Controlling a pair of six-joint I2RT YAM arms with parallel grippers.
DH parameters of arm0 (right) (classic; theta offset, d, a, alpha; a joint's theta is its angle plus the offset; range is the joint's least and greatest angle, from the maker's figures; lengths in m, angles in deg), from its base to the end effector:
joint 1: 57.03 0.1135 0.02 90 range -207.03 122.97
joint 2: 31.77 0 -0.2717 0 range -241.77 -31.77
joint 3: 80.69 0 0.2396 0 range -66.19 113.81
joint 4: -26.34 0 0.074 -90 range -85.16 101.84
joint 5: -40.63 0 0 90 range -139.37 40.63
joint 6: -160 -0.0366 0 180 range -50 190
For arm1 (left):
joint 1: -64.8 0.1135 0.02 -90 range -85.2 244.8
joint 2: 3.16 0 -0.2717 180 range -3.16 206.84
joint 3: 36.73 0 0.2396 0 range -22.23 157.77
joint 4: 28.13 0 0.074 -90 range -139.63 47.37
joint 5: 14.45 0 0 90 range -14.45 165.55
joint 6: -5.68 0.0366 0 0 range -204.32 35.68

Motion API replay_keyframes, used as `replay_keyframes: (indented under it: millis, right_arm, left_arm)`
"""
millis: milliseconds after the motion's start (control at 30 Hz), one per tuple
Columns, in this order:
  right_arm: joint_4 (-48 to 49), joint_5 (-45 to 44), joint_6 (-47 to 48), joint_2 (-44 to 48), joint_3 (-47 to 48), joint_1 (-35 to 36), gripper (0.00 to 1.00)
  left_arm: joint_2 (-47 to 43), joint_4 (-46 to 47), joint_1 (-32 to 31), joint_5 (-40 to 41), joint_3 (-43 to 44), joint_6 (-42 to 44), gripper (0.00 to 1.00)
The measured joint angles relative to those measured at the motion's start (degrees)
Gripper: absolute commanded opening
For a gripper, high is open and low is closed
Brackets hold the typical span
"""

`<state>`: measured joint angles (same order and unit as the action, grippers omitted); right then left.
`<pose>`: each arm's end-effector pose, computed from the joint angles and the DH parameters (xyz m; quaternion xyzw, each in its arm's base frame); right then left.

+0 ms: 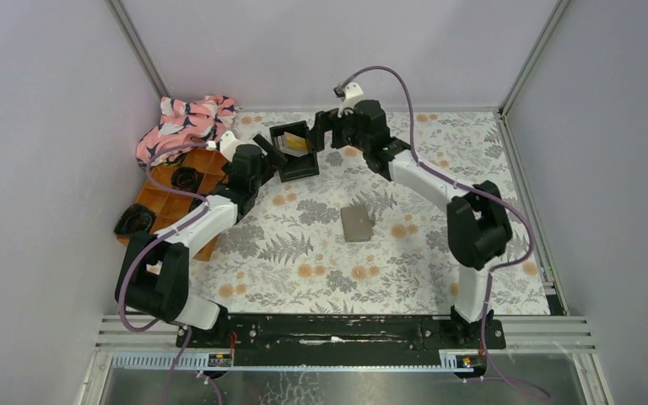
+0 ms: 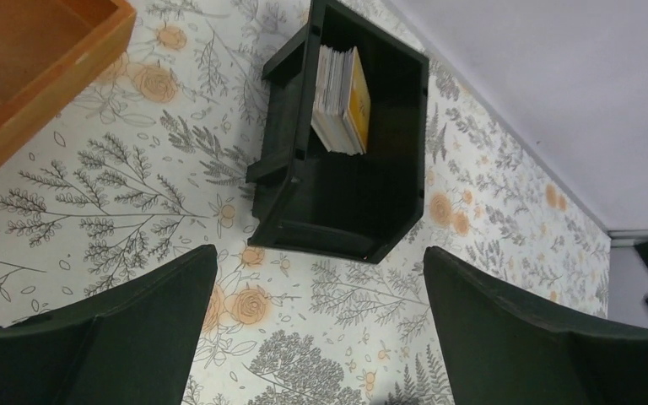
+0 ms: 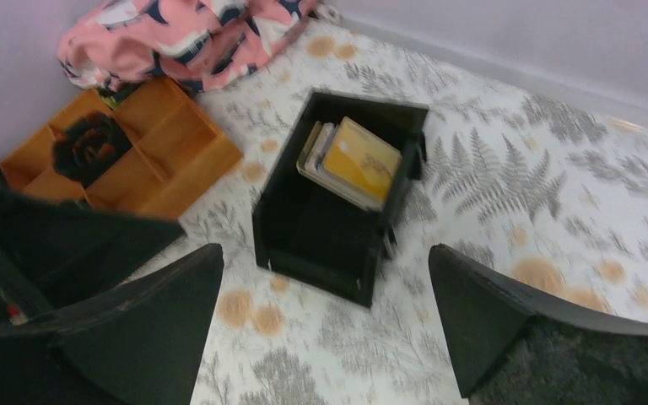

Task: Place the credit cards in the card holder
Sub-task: Move the storage box to the center of the board.

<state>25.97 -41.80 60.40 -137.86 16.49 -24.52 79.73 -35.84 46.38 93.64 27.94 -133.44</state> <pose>0.3692 0.2410 0.3197 -0.1929 0.7367 0.2791 0.5850 0.2994 -0.0877 0.2606 -0.3020 0.7852 -0.1804 0.5095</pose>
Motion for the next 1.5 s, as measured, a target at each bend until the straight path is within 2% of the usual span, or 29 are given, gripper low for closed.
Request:
replay_keyframes:
  millis: [133, 333, 600, 733, 1000, 1167, 1500]
  right_arm:
    - [-2.99, 4.13, -0.68, -10.32, 14.1, 0.09, 0.99]
    - [-10.25, 5.99, -0.22, -23.21, 31.58, 0.79, 1.0]
    - [-20.24, 3.52, 2.89, -35.58, 47.56, 4.26, 0.87]
    - [-22.67, 0.85, 4.33, -37.51, 49.16, 5.38, 0.82]
    - [-23.8, -3.3, 7.04, -37.88, 49.66, 5.57, 0.79]
    - [-23.93, -4.07, 7.87, -37.88, 49.66, 5.57, 0.76]
    - [-23.96, -5.25, 8.09, -37.88, 49.62, 5.57, 0.72]
  left_arm:
    - [2.08, -0.07, 0.52, -0.48, 0.0, -0.52, 0.99]
    - [4.22, 0.02, 1.16, 0.35, -0.02, -2.08, 0.92]
    - [10.23, 0.04, 2.4, 1.68, 0.07, -3.32, 0.9]
    - [14.14, 0.11, 2.8, 2.08, 1.68, -3.3, 0.9]
    - [20.9, 1.68, 3.08, 2.71, 7.56, -3.17, 0.88]
    - [22.77, 3.21, 3.1, 2.82, 8.57, -2.75, 0.83]
    - [26.16, 5.57, 2.71, 5.01, 9.49, 0.33, 0.46]
